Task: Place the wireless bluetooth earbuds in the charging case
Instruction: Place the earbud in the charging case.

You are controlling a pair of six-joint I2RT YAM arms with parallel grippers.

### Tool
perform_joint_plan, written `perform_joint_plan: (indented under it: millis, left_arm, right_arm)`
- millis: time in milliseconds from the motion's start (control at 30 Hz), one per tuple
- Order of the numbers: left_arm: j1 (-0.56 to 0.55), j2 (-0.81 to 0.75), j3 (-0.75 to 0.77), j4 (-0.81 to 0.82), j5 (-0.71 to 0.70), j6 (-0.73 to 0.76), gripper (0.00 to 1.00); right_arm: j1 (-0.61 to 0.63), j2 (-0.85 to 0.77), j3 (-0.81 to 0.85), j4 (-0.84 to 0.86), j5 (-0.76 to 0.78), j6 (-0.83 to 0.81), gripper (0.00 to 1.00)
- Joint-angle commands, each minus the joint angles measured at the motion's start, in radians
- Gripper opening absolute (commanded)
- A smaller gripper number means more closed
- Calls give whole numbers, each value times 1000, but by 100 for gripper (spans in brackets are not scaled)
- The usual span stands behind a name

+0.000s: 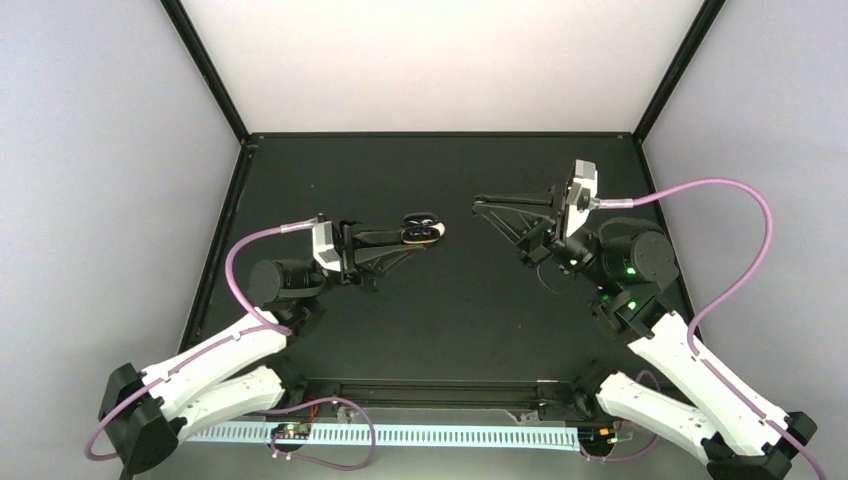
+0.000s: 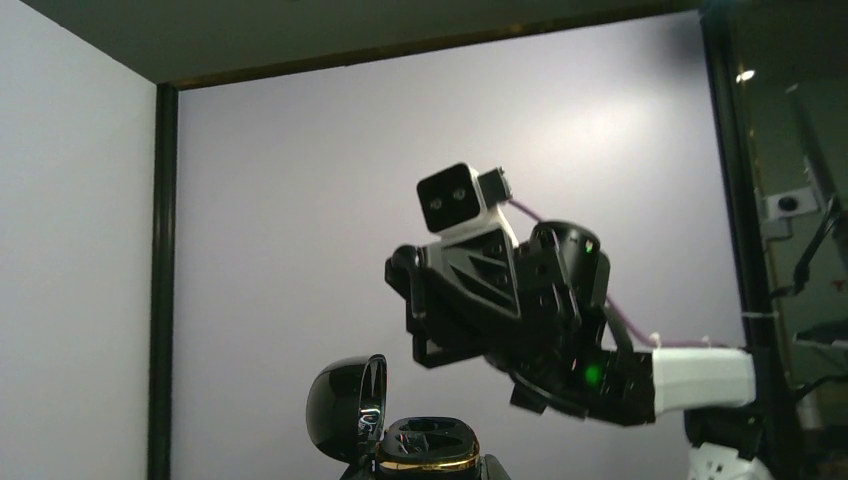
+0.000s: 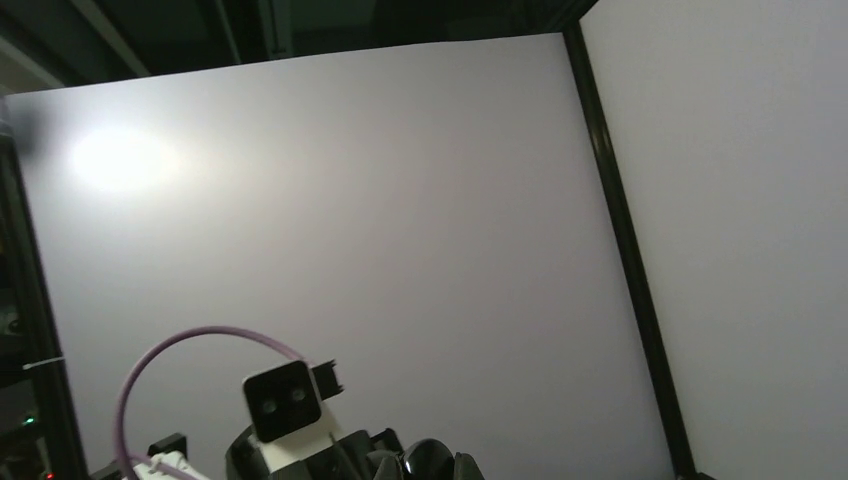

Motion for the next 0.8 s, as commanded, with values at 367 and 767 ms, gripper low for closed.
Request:
perform_joint_plan:
  millis: [367, 767]
  left_arm:
    - [-46, 127, 66, 275, -45, -187, 2]
    - [-51, 135, 92, 260, -73, -181, 2]
  right_arm:
    - [67, 14, -38, 174, -41, 14, 1]
    - [79, -6, 2, 57, -48, -97, 1]
